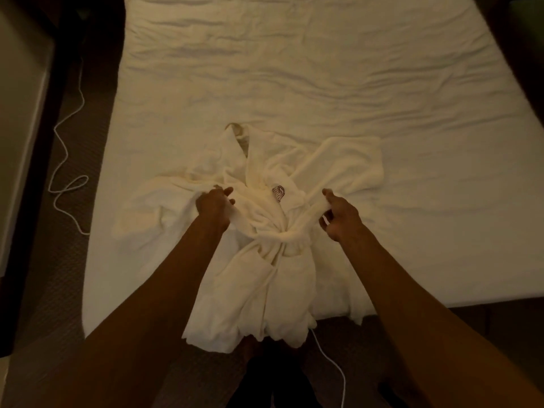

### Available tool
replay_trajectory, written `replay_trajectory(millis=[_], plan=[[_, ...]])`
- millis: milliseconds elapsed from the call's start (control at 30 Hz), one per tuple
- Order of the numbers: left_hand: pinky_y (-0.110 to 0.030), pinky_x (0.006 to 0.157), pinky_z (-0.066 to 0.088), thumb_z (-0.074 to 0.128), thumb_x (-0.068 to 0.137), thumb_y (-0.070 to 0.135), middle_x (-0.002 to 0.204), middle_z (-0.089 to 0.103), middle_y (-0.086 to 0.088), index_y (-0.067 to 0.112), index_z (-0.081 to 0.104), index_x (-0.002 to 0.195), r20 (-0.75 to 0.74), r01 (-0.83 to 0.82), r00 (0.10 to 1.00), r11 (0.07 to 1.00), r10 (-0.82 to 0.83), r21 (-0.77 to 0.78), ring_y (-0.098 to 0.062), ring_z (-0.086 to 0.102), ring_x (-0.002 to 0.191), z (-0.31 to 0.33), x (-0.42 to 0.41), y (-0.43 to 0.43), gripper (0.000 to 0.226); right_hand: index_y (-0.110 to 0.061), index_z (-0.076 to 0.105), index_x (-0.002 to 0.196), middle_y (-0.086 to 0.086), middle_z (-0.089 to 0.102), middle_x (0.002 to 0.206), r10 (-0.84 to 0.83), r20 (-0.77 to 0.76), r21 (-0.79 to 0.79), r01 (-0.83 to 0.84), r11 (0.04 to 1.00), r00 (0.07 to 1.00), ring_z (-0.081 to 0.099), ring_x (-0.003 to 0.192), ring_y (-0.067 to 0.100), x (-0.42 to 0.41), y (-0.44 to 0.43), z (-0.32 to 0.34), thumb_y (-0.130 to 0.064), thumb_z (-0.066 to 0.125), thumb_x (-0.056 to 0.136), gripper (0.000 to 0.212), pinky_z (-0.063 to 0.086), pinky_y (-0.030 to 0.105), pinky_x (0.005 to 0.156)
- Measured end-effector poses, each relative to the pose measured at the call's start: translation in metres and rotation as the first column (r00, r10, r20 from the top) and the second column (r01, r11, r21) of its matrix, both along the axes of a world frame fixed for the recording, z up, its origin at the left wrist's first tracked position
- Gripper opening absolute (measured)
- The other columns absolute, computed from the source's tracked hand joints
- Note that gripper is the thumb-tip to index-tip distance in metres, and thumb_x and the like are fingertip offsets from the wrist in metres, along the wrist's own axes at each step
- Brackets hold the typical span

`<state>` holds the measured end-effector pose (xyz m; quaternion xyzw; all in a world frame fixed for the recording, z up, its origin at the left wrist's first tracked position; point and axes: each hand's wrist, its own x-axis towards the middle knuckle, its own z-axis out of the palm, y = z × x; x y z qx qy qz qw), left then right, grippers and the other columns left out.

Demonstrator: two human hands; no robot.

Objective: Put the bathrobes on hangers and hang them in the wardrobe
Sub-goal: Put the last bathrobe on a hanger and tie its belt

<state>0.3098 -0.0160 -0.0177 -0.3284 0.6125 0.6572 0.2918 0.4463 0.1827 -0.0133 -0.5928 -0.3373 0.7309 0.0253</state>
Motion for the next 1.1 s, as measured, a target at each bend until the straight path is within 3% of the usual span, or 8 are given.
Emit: replay_trajectory(millis=[100,233,367,533,667,867,933,1100], plan=[[-0.027,0.052,0.041,0.047,0.1,0.017,0.082,0.061,-0.011,0.001,0.044,0.133,-0.172,0.333,0.901,0.888,-0.399,-0.315,-0.017,0.048,0.055,0.007,-0.009,0.032,0.037,-0.019,0.073,0.094,0.005,0.062,0.103,0.2,-0.023,0.287,-0.185,0.94,0.979,0.057,0.082,0.014,-0.022,0.003,0.02,-0.041,0.055,0.097,0.029,0.052,0.036,0.079],[-0.027,0.052,0.044,0.05,0.101,0.028,0.119,0.057,-0.014,0.015,0.026,0.151,-0.136,0.767,0.469,0.478,-0.873,-0.428,-0.018,0.053,0.076,0.025,-0.007,0.062,0.057,-0.011,0.072,0.102,-0.002,0.065,0.088,0.451,-0.032,0.63,-0.332,0.702,0.892,0.057,0.078,0.01,-0.058,0.011,0.059,-0.03,0.051,0.1,0.028,0.045,0.026,0.074],[-0.024,0.057,0.048,0.05,0.099,0.014,0.097,0.061,-0.006,0.021,0.041,0.148,-0.181,0.899,0.145,0.205,-0.973,-0.386,-0.013,0.052,0.069,0.045,0.003,0.068,0.05,-0.006,0.069,0.11,0.001,0.065,0.108,0.783,0.139,0.697,-0.621,0.357,0.607,0.056,0.099,0.012,-0.073,0.022,0.083,-0.029,0.038,0.105,0.039,0.039,0.022,0.085],[-0.034,0.079,0.055,0.051,0.099,0.009,0.101,0.069,-0.005,0.02,0.064,0.125,-0.252,0.897,0.119,0.213,-0.96,-0.388,-0.018,0.062,0.08,0.056,-0.003,0.048,0.031,-0.012,0.067,0.115,0.005,0.067,0.117,0.889,0.217,0.593,-0.778,0.209,0.404,0.061,0.107,0.022,-0.066,0.028,0.076,-0.038,0.03,0.106,0.046,0.045,0.034,0.098],[-0.029,0.075,0.053,0.055,0.097,0.009,0.094,0.068,-0.003,0.018,0.066,0.117,-0.27,0.908,0.092,0.192,-0.958,-0.372,-0.014,0.063,0.078,0.056,-0.004,0.035,0.025,-0.02,0.068,0.115,0.004,0.065,0.118,0.888,0.294,0.62,-0.777,0.105,0.355,0.058,0.11,0.022,-0.053,0.02,0.061,-0.046,0.03,0.103,0.047,0.042,0.038,0.102],[-0.024,0.068,0.055,0.075,0.084,0.008,0.09,0.075,-0.006,0.014,0.066,0.108,-0.405,0.863,0.214,0.366,-0.889,-0.347,-0.014,0.071,0.077,0.062,-0.005,0.021,0.026,-0.017,0.056,0.105,0.01,0.064,0.11,0.764,0.615,0.619,-0.721,-0.312,0.198,0.058,0.1,0.031,-0.049,0.012,0.052,-0.041,0.025,0.105,0.039,0.041,0.048,0.094],[-0.03,0.07,0.058,0.079,0.081,0.011,0.092,0.076,-0.007,0.014,0.066,0.109,-0.401,0.868,0.268,0.4,-0.876,-0.295,-0.019,0.072,0.083,0.065,-0.007,0.018,0.031,-0.015,0.053,0.097,0.008,0.061,0.099,0.791,0.575,0.636,-0.723,-0.271,0.209,0.056,0.091,0.029,-0.046,0.011,0.051,-0.036,0.026,0.106,0.035,0.042,0.049,0.092],[-0.025,0.074,0.057,0.084,0.076,0.021,0.094,0.074,-0.006,0.017,0.073,0.112,-0.32,0.855,0.259,0.37,-0.911,-0.363,-0.02,0.069,0.091,0.064,-0.013,0.01,0.038,-0.004,0.06,0.107,0.009,0.063,0.108,0.833,0.233,0.704,-0.677,0.212,0.502,0.057,0.1,0.023,-0.045,0.01,0.054,-0.032,0.031,0.106,0.04,0.042,0.041,0.101]])
